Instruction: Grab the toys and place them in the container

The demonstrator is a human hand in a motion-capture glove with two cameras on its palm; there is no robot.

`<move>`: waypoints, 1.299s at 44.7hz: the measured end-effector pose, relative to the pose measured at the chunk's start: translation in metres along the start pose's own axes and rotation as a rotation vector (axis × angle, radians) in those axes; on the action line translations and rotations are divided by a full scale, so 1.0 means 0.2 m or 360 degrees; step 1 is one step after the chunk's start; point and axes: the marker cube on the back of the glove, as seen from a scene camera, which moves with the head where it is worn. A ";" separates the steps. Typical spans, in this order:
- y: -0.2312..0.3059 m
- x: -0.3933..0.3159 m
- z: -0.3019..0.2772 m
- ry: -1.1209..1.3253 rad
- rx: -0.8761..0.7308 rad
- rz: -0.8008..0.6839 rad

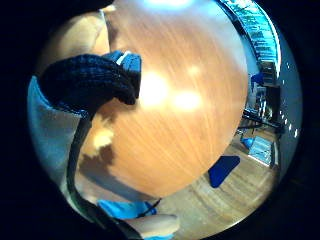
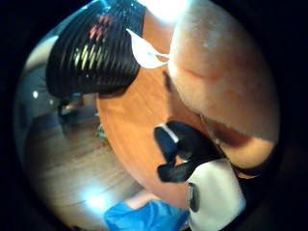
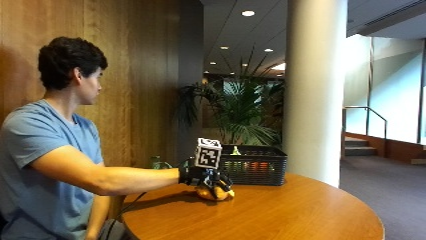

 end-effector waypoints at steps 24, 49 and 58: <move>0.02 0.09 -0.53 0.0228 0.0165 0.0141; -0.14 -0.26 -1.47 -0.0005 0.0400 0.0329; -0.28 -0.61 -1.47 0.0129 0.0411 0.0046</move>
